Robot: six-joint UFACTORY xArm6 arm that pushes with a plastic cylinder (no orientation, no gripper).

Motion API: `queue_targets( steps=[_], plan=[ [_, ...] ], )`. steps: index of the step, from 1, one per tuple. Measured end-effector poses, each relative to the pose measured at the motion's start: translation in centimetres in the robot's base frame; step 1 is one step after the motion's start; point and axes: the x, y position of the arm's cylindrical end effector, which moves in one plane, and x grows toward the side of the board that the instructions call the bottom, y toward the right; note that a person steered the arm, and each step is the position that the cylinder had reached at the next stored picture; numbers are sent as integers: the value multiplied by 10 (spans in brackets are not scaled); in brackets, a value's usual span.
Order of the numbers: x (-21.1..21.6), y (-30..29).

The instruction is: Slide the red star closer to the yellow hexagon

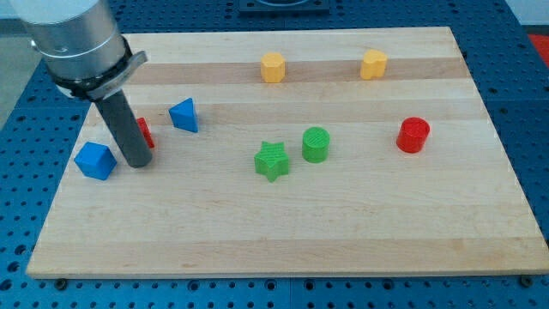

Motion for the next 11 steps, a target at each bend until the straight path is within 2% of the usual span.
queue_targets(
  steps=[3, 5, 6, 7, 9, 10, 11],
  plan=[
    [-86, -25],
    [-83, -59],
    [-104, -60],
    [-118, -26],
    [-142, 99],
    [-159, 107],
    [-158, 105]
  ],
)
